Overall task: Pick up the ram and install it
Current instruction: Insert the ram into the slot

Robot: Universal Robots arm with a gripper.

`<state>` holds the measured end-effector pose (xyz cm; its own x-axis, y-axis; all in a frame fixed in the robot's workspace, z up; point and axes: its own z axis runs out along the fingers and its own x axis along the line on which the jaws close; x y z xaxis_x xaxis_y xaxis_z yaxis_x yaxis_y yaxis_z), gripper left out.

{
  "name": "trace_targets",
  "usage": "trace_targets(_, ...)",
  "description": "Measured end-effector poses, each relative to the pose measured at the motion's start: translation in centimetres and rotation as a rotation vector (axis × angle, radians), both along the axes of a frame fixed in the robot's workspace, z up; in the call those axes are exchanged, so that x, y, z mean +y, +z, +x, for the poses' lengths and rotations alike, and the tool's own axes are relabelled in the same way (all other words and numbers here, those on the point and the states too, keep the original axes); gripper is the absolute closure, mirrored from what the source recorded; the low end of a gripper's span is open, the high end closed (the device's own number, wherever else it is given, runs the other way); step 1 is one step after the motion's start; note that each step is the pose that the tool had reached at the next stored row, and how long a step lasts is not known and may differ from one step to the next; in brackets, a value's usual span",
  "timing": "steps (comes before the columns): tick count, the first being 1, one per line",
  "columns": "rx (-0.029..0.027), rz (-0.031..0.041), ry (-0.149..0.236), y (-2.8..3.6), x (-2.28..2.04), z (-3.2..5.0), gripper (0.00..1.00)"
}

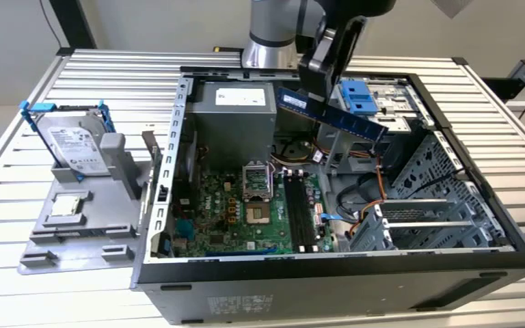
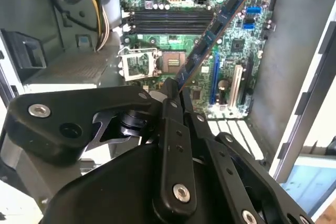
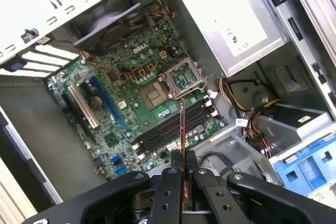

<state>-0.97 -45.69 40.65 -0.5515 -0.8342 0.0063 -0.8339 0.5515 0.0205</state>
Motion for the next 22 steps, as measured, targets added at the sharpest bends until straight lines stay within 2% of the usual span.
trace_targets(15,0.0,0.0,-0.221,0.0,0.0,0.0,1.0)
trace_targets(22,0.0,0.0,-0.343,0.0,0.0,0.0,1.0)
